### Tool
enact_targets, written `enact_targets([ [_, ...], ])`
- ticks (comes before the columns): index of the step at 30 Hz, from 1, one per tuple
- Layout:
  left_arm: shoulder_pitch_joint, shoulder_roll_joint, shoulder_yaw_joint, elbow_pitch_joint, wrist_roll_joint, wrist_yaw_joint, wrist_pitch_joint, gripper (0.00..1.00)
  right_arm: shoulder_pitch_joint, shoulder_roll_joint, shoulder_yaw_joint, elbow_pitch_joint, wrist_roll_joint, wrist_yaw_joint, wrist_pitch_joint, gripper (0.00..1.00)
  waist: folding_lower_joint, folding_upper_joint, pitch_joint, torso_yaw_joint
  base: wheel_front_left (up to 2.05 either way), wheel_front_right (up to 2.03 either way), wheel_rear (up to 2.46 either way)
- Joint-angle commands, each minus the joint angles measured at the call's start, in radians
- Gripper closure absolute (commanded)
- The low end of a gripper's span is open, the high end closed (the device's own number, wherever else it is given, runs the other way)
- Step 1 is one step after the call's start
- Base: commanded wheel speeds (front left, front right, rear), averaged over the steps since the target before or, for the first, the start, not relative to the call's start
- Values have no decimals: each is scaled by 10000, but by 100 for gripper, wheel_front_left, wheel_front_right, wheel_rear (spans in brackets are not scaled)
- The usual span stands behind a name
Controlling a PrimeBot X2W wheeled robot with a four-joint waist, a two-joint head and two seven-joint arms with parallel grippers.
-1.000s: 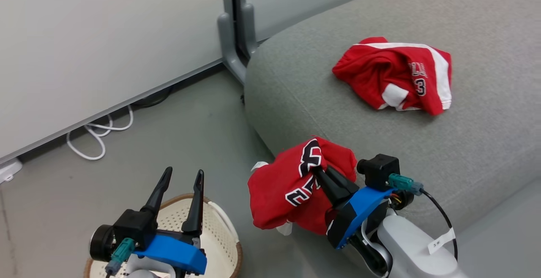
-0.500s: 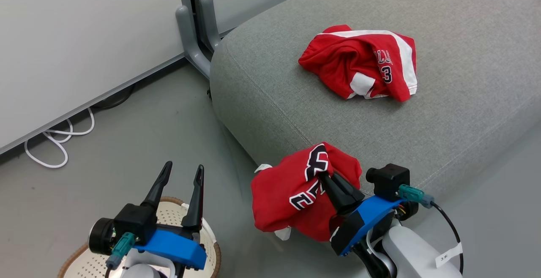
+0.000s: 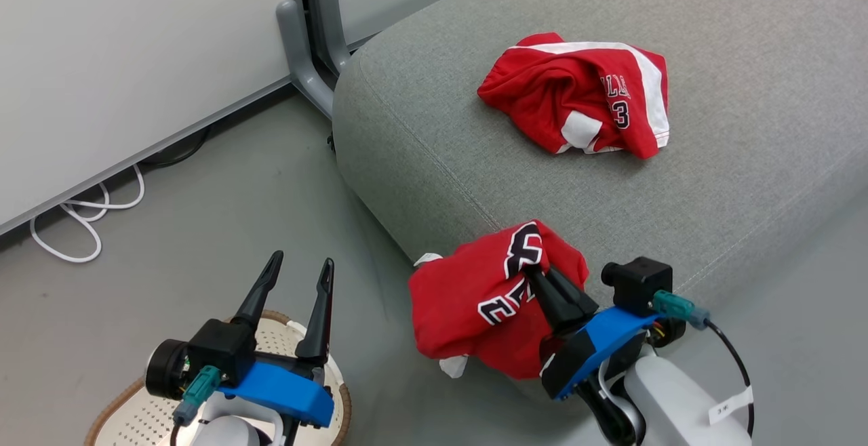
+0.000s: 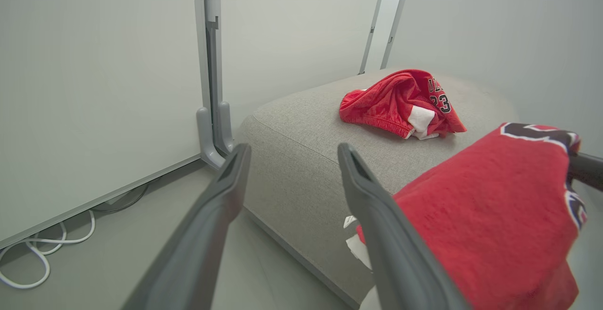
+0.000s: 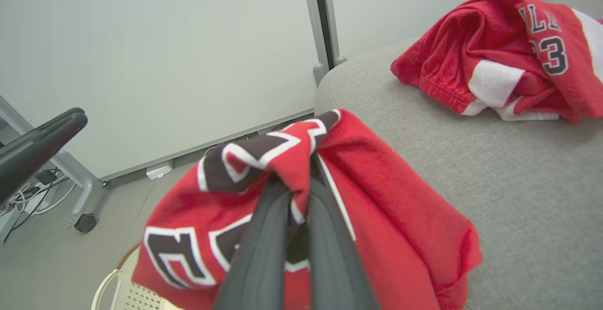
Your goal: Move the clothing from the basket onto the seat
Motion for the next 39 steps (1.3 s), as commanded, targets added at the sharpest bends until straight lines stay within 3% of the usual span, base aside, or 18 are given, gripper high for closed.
enact_targets([
  [1,-106,82,36,-62,-6,-19,-48,0,-205,20,-86,15,-81,1,2,100,0,0,33,0,0,0,0],
  [10,88,364,238,-557,178,-19,-48,0,-1996,-308,-1012,41,-38,1,642,100,0,0,657,-28,0,0,0],
  [21,-745,1300,-542,-1341,227,-19,-48,0,-5357,-2260,-3307,75,885,2,2257,100,0,0,2475,890,0,0,0],
  [30,-1562,2077,-915,-2097,366,-19,-48,0,-6844,-3682,-5715,638,691,1,2315,100,0,0,3872,1767,0,0,0],
  [39,-1898,2812,-980,-3013,435,-19,66,0,-6542,-3602,-7029,2101,-104,1,1490,100,0,0,5072,2262,0,0,0],
])
